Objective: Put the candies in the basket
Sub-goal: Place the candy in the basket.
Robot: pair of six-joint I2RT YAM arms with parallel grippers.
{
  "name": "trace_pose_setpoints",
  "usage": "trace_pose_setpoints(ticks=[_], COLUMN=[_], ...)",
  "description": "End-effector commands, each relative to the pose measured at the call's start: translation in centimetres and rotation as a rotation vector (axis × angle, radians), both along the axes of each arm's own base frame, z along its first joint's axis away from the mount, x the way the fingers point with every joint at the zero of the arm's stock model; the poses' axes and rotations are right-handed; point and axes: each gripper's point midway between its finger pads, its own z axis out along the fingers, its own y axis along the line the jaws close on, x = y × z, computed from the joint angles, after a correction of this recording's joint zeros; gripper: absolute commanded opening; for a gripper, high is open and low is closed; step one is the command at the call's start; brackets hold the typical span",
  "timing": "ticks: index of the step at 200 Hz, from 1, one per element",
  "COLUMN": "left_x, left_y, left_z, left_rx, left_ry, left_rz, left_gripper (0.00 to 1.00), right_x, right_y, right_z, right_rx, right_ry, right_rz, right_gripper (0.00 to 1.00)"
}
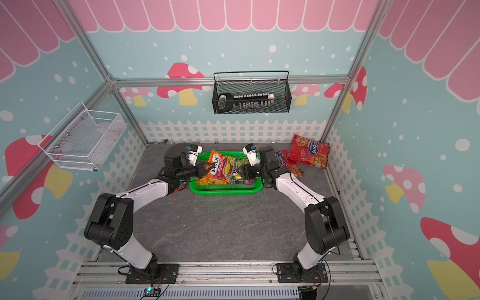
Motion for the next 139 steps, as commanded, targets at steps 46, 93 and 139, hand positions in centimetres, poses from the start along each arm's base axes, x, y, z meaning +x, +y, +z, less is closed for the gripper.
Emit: trace_pose_setpoints(ticks=[46, 93, 139], left_x=[4.4, 4.3, 4.5], left_y=[4.2, 4.3, 6.4], left_z=[-2.5, -5.7, -6.1], left_rx=[0.017, -0.001, 0.053], left_ry=[0.160, 0.319, 0.346], left_rz=[0.173, 0.111, 0.166], left_gripper=[0.03, 0.11, 0.24], right_x=[-0.3, 0.7, 1.1], right_y=[4.2, 7.1, 8.3], right_z=[-0.6, -1.0, -1.1], right_rx=[0.058, 0.089, 0.070], right_ry=[0.083, 0.143, 0.145], right_rz=[0.045, 0.050, 0.069], right_gripper=[0.59, 0.52, 0.53])
